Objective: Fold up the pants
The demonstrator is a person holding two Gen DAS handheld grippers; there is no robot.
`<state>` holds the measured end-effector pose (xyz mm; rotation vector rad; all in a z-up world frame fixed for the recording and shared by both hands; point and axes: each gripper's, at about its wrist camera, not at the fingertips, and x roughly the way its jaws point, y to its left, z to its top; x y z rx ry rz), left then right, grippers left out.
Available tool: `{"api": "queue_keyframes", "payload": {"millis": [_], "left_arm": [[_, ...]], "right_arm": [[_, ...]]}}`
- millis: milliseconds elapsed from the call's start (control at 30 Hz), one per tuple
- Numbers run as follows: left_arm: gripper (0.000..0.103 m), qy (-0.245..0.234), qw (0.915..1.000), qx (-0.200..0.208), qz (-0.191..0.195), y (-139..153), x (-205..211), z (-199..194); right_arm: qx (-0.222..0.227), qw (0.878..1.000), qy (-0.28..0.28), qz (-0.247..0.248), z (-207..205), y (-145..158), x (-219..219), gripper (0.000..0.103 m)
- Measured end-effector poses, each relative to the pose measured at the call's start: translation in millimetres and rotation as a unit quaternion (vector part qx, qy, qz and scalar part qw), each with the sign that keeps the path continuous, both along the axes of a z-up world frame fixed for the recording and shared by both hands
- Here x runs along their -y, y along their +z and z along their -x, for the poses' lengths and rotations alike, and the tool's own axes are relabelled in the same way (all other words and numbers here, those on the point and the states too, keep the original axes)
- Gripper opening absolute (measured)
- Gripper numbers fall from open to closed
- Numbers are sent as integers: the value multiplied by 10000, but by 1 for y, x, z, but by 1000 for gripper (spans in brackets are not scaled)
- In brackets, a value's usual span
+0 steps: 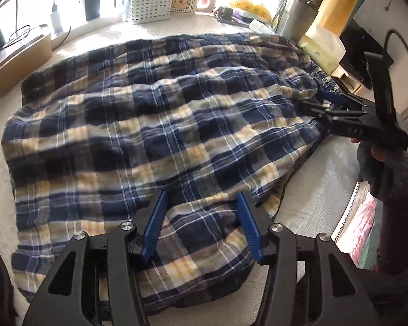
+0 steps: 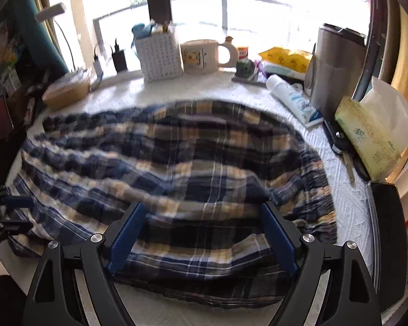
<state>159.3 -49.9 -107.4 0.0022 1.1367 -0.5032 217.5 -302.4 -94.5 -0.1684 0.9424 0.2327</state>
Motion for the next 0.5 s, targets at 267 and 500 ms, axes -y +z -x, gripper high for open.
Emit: {"api": "queue_keyframes", "payload": {"millis": [267, 500], "left_arm": [[59, 32, 9996, -96, 278, 0, -18, 16], [59, 702, 9971, 300, 51, 23, -60, -1]], "right_arm": [[20, 9996, 281, 25, 18, -7, 8, 87], [342, 9955, -36, -884, 13, 25, 35, 87]]}}
